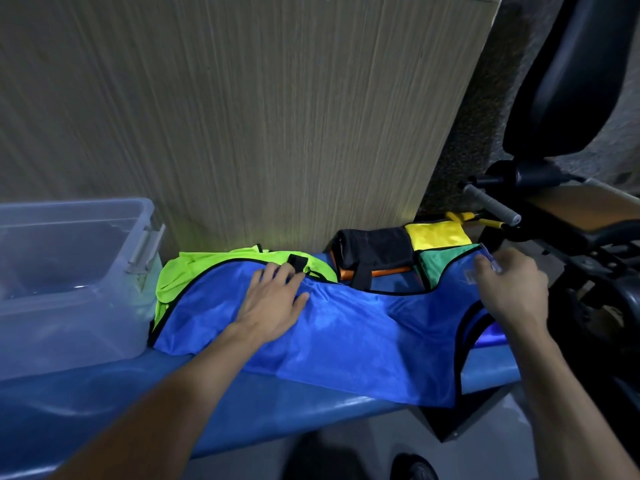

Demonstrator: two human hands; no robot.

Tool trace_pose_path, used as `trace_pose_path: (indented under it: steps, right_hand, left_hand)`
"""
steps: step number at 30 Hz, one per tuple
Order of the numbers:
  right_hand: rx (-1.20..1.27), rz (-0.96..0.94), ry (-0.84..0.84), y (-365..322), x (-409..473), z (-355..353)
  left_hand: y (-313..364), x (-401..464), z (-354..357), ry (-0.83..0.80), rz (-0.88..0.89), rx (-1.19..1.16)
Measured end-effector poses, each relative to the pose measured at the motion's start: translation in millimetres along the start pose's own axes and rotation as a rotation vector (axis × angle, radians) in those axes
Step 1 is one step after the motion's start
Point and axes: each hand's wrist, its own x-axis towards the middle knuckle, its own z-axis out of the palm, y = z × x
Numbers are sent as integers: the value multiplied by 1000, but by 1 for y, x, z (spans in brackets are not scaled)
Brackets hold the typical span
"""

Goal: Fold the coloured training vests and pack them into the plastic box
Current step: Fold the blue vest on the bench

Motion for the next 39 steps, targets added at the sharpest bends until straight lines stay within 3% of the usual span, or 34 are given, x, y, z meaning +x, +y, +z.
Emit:
trace_pose_path:
  steps: [5,10,16,22,28,32,39]
  right_hand:
    - [42,-54,-11,-13,-7,4]
    - [61,-108,-32,-22,-15,11]
    - [132,-105,-26,-27,-17,9]
    - [160,-220,-45,-55,-29,14]
    - [12,-426,-203,-118,-65,86]
    - [13,-433,-336,-162,-96,131]
    - [229,-208,-528,-201,-114,180]
  left_hand:
    - [-1,4,9,-285,-33,-108]
    - [1,10,8,-149,-43,-138]
    - [1,7,13,-262,-66,-142]
    - [-7,-1,-12,-35,5,-288]
    - [-13,-25,-55,316,-114,-948]
    - [-17,-43,-68,240,-29,-996]
    - [-66,-46,-58,285,-222,-1108]
